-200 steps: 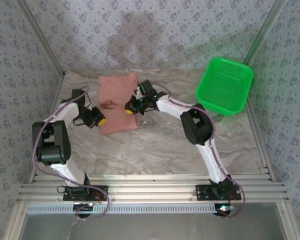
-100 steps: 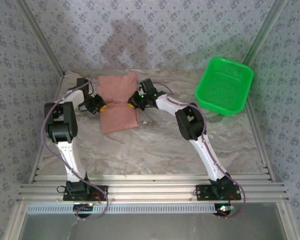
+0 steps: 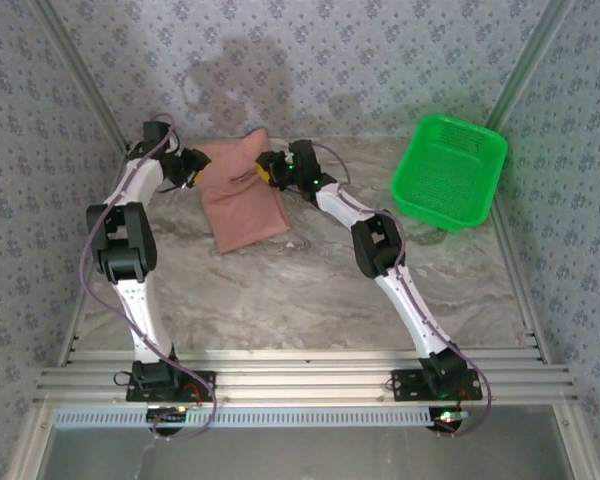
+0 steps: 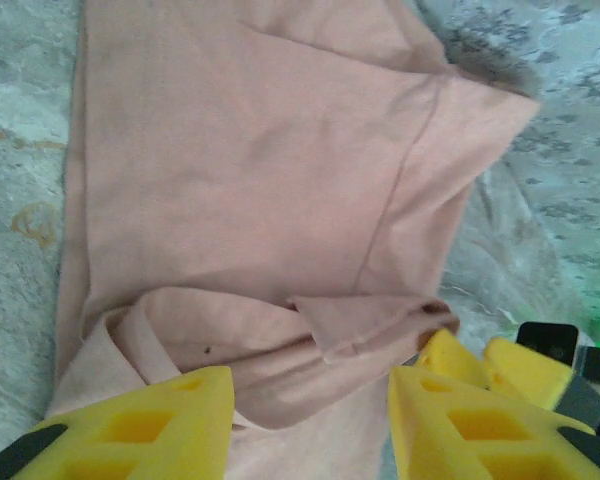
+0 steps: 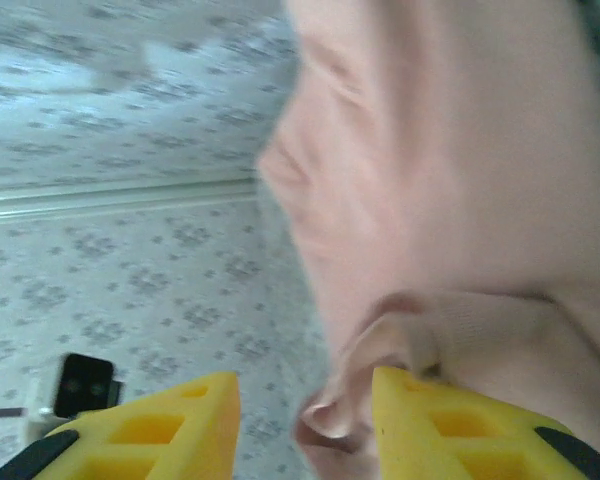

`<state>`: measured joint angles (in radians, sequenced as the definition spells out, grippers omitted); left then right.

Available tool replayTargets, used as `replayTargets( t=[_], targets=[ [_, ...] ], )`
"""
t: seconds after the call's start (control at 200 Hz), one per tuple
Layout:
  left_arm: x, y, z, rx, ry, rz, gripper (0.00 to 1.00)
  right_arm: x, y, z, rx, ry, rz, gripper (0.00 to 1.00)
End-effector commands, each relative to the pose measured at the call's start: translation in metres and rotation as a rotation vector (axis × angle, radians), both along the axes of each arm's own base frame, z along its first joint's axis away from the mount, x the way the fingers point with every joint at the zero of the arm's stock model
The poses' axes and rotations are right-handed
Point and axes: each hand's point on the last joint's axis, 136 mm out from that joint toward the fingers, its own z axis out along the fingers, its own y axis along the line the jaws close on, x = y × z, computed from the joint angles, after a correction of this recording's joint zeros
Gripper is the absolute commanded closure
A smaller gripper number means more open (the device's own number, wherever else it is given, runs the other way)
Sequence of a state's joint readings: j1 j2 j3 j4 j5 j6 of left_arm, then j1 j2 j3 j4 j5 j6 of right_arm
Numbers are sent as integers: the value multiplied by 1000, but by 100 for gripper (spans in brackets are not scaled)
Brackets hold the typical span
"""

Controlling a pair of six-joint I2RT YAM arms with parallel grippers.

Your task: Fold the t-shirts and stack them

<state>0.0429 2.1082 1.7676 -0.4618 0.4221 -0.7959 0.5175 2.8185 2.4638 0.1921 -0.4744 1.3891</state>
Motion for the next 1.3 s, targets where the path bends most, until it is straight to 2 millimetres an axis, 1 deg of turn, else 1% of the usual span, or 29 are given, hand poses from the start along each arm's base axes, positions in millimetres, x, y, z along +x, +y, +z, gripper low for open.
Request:
replayTargets(
  t=[0.0,0.09,0.115,0.14,0.17,0.275,0.325,0.39,0.47,0.545,0.59,0.66,0.735,0.794,0.869,0.889,0.914,0.954,0.959,0.994,1.024,1.049,1.064,1.109,1.159,1.199,1.229,1.249,1.299],
  targets=[
    [-23,-13,34,-45,-46,-25,54,-6,7,67,92,-111,36,58],
    [-56,-25,30,-37,-14,-57,53,-27,9,78,64,-106,99,59],
    [-65,-27,27,-29,-6,-63,53,-36,9,76,38,-93,118,59],
    [-74,-29,25,-23,-2,-68,52,-45,8,67,-6,-62,136,61],
    [-85,-32,18,-17,13,-72,52,-60,7,57,-76,-31,162,63],
    [-115,-34,-1,-18,56,-64,52,-99,1,39,-249,-18,236,66],
    [-126,-33,-4,-16,62,-59,52,-115,1,27,-306,-4,275,69],
    [-137,-33,-2,-13,53,-56,52,-132,-2,4,-388,38,307,73],
    [-149,-32,6,2,28,-49,52,-138,-5,-19,-463,55,313,75],
    [-158,-33,19,24,-19,-57,51,-134,-8,-45,-517,90,291,77],
    [-165,-34,26,43,-42,-65,50,-131,-9,-57,-548,104,276,77],
    [-177,-36,41,67,-95,-68,45,-130,-15,-83,-624,140,254,78],
    [-190,-36,53,86,-145,-64,39,-132,-18,-100,-682,160,228,78],
    [-201,-34,59,97,-161,-56,38,-142,-23,-112,-734,204,226,80],
    [-215,-33,62,111,-151,-63,37,-171,-39,-123,-823,265,268,82],
    [-218,-33,62,114,-144,-68,37,-174,-42,-121,-835,267,256,83],
    [-223,-34,61,119,-134,-76,37,-184,-49,-128,-840,292,243,84],
    [-230,-35,58,132,-119,-90,37,-202,-54,-132,-830,312,237,84],
    [-230,-36,58,133,-117,-93,37,-202,-53,-129,-825,308,234,84],
    [-236,-37,55,146,-106,-106,37,-221,-60,-134,-829,335,233,85],
    [-242,-39,52,156,-96,-117,37,-236,-63,-132,-831,346,238,85],
    [-246,-41,48,159,-86,-126,37,-250,-67,-134,-840,360,244,84],
    [-248,-43,46,158,-83,-133,37,-256,-67,-131,-840,361,246,84],
    [-256,-48,40,155,-71,-151,37,-284,-75,-137,-853,408,252,84],
    [-265,-56,30,157,-55,-174,37,-311,-80,-136,-839,443,251,85],
    [-272,-59,21,167,-34,-187,38,-332,-88,-137,-844,473,236,85],
    [-279,-62,13,170,-14,-194,38,-340,-92,-133,-830,483,215,85],
    [-283,-62,9,170,-2,-191,38,-354,-100,-137,-836,505,210,85],
    [-293,-65,-2,166,22,-188,38,-371,-107,-133,-825,516,198,85]
  ],
)
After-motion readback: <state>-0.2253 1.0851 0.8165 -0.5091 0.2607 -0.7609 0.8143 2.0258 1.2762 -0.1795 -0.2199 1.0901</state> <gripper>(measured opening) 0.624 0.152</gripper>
